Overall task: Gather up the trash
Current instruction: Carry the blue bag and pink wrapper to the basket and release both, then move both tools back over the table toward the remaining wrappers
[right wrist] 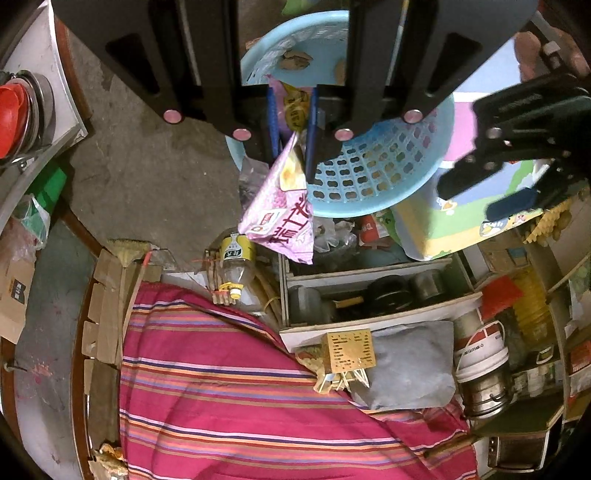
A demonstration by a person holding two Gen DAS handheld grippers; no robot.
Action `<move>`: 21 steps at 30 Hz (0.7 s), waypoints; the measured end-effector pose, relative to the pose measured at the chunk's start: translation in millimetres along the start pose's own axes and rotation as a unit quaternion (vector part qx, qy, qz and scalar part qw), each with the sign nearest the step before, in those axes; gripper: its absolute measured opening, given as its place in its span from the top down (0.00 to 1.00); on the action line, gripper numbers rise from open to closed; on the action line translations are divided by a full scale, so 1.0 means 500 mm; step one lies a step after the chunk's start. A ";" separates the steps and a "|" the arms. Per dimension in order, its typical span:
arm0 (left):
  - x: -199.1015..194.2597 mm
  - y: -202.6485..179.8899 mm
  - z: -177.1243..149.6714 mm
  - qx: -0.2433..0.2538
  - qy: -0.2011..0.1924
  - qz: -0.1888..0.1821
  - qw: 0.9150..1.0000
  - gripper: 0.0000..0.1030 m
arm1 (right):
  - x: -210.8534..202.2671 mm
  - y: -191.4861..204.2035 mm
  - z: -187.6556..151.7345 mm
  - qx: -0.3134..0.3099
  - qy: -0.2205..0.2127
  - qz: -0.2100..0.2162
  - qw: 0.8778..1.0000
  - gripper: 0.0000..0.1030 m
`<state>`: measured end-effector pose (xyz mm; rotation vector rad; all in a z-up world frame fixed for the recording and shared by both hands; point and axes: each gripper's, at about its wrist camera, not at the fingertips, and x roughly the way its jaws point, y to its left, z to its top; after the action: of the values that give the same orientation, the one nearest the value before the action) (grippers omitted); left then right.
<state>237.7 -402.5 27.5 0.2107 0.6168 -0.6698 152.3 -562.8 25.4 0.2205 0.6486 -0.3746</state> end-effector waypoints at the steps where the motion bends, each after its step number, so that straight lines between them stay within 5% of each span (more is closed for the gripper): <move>1: -0.006 0.007 0.000 -0.003 -0.003 0.004 1.000 0.16 | 0.002 0.002 -0.001 0.000 0.001 0.000 1.000 0.88; 7: -0.034 0.040 0.004 -0.017 -0.021 0.027 0.999 0.09 | 0.028 0.023 -0.002 -0.003 0.017 0.008 1.000 0.81; 10: -0.045 0.058 0.006 -0.024 -0.026 0.034 0.999 0.08 | 0.040 0.032 -0.008 -0.003 0.014 -0.010 1.000 0.24; 21: -0.123 0.120 -0.013 -0.038 -0.035 0.053 0.997 0.05 | 0.006 0.054 -0.025 0.010 0.014 -0.021 1.000 0.24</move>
<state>234.9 -322.0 58.4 0.1475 0.5582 -0.5473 158.6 -535.3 16.2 0.2313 0.6783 -0.4200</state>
